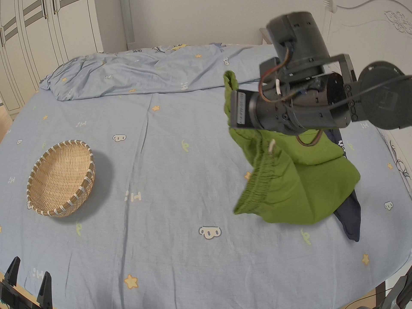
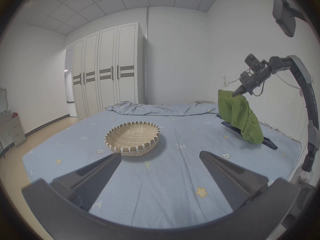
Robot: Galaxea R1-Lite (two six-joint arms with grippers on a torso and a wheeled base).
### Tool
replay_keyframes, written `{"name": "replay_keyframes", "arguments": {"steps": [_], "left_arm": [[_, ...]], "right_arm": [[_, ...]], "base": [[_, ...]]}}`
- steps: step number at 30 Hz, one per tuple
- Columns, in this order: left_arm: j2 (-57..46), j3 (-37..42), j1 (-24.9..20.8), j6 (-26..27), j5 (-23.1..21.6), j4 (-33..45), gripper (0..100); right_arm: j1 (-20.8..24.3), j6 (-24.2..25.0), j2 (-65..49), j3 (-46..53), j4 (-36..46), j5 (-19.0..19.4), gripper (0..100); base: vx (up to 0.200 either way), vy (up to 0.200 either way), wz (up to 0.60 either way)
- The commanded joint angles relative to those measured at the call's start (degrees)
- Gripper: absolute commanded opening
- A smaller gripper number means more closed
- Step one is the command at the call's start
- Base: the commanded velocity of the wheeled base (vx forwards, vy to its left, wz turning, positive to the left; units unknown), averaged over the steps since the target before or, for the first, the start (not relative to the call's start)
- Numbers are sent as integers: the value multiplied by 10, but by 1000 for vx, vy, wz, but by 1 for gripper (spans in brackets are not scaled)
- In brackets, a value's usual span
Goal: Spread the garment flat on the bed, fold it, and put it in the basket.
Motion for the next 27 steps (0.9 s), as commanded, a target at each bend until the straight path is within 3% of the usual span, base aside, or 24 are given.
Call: {"name": "replay_keyframes", "arguments": {"steps": [1, 15, 16, 27], "left_arm": [[-9, 9, 0, 0, 0, 0, 100], [-9, 9, 0, 0, 0, 0, 100], [-9, 9, 0, 0, 0, 0, 100], [-9, 9, 0, 0, 0, 0, 100]], "right_arm": [[84, 32, 55, -101, 3, -1, 0], [74, 33, 158, -107, -1, 0, 0], [74, 33, 166, -108, -1, 0, 100], [70, 35, 210, -102, 3, -1, 100]], "base": [[0, 0, 0], [0, 0, 0], [0, 0, 0], [0, 0, 0]]}}
